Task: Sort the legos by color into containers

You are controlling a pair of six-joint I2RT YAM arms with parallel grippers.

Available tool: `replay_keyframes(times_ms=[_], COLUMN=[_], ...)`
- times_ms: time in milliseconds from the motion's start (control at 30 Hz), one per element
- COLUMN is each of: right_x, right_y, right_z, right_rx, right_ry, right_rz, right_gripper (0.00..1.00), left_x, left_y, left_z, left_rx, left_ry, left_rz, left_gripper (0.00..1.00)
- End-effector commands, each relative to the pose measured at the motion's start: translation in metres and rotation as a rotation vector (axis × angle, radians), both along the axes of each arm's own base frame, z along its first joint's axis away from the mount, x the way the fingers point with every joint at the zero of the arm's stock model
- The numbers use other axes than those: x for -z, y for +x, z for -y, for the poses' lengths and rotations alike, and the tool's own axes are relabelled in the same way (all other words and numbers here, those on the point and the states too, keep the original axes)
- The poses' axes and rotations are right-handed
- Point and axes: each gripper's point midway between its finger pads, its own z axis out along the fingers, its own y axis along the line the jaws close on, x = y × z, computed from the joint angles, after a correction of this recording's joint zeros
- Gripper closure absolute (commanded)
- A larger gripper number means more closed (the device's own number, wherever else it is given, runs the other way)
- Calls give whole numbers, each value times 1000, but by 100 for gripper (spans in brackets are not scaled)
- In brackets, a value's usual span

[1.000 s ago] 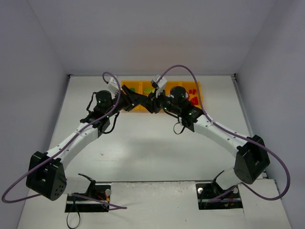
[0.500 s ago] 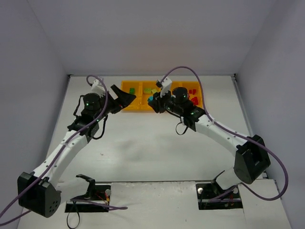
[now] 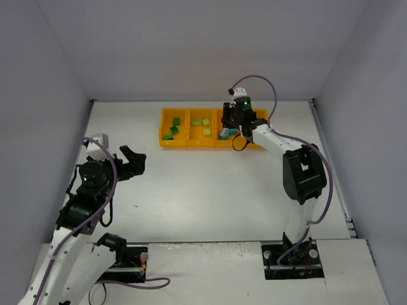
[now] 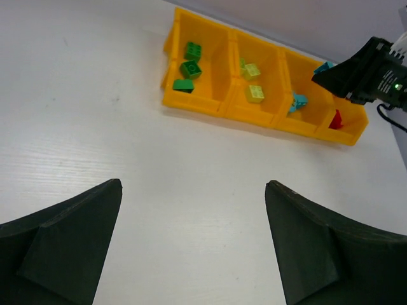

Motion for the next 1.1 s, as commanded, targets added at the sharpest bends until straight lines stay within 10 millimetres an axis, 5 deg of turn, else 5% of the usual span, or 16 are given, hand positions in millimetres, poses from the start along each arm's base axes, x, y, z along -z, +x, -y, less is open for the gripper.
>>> replay_keyframes(times_ms=[0,333,433,567,600,733,900,967,1033,1067], right_x=[-26,-19,-33,-92,-103,-140,-169,-185,-171,-186], right_y=[30,50,46,23,17,-18,-72,-95,-114,-130], right_z=[-2,-2,3,19,26,76,168,188,204,209], right_rx=[53,73,81,91,99,171,346,374,385,390], right_ry=[40,31,37,72,78,103,127,96,10,-11], right_rz=[67,52,72,158,174,191,241,296,291,346], right_gripper=[73,52,51,46,44,0,0,0,0,0], left_x=[14,29,29,29,29,27,25,26,26,23], left_y=[-4,-12,-10,-9,-10,-9,-9,-10,-10,-10], left_z=[-15,-27,-26,-26,-25,-26,-26,-27,-28,-29], left_rx=[-57,-78,-70,-63,-61,-62,-68,-74,-80,-86], left_ry=[51,125,129,141,141,143,138,135,132,131], left_rz=[-4,-20,-13,-10,-7,2,9,6,1,2], left_gripper=[12,12,12,12,12,12,12,12,9,5])
